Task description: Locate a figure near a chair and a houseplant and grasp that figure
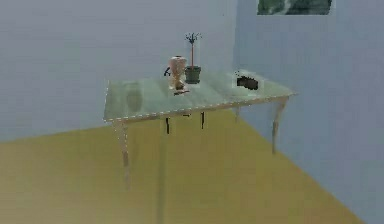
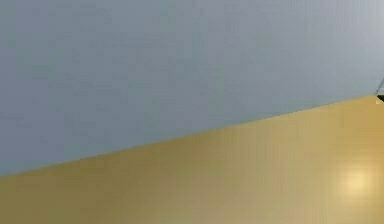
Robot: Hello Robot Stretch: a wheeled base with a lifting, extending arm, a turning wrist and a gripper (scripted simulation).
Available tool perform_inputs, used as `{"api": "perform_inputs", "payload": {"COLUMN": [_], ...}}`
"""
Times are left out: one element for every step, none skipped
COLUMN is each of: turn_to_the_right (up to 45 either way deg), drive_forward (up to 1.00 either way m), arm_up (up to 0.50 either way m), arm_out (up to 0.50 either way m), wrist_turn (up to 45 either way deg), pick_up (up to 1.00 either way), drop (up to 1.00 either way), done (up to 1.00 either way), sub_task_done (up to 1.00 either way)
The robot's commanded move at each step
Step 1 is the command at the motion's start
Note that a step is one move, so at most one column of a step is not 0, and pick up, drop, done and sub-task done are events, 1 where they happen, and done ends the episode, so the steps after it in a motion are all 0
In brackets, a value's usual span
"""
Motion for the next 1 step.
{"api": "perform_inputs", "payload": {"turn_to_the_right": [3.0], "drive_forward": [0.00], "arm_up": [0.00], "arm_out": [0.00], "wrist_turn": [0.0], "pick_up": [0.00], "drop": [0.00], "done": [0.00], "sub_task_done": [0.00]}}
